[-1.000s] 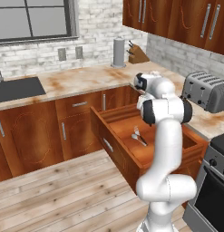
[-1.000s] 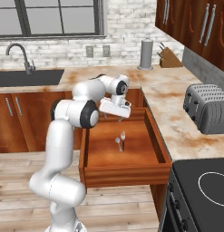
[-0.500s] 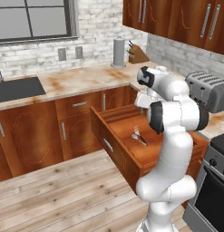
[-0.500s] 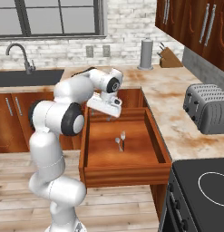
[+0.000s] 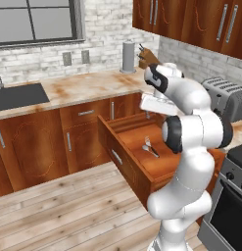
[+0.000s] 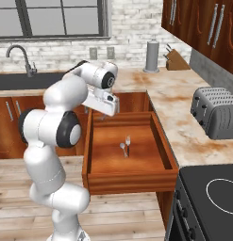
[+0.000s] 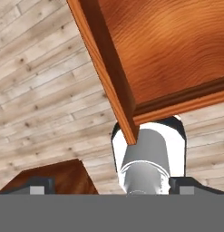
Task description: Organize the utensils by type. Pick up the wooden spoons from the counter and place them in the open cabinet. Then pick up the metallic utensils from the counter and place them in the open drawer.
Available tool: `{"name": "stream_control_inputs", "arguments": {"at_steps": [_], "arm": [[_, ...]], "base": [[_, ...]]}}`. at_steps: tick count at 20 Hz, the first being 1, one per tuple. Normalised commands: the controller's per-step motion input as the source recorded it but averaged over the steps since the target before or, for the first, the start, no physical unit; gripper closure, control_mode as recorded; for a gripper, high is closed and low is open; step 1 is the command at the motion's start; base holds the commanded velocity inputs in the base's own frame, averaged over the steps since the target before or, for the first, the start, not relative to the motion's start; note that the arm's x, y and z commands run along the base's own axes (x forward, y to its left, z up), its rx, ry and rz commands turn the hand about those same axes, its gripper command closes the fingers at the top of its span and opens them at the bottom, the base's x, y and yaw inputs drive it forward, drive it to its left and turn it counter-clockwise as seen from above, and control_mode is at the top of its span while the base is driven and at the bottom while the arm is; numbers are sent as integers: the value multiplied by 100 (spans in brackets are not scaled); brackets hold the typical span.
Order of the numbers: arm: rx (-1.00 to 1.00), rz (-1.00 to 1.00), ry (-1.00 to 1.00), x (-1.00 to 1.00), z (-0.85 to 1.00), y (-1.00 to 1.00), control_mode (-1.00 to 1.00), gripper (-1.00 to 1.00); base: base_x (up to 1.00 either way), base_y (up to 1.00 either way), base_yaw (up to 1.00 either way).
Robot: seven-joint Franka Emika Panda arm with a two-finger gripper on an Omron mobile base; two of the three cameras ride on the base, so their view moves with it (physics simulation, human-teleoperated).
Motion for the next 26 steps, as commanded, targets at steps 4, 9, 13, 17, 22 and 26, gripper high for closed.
{"name": "stream_control_inputs", "arguments": {"at_steps": [4, 9, 13, 17, 22, 26], "arm": [[-16, -8, 6, -6, 0, 18, -100, -100], [-22, -6, -20, -39, 0, 14, -100, -100], [-11, -22, -32, -57, 1, 6, -100, -100], [-1, -26, -24, -73, 20, 1, -100, -100], [0, -26, -14, -69, 40, 0, -100, -100], [-2, -9, 3, -32, 69, 0, -100, -100]], "base": [[0, 0, 0], [0, 0, 0], [0, 0, 0], [0, 0, 0], [0, 0, 0], [0, 0, 0]]}}
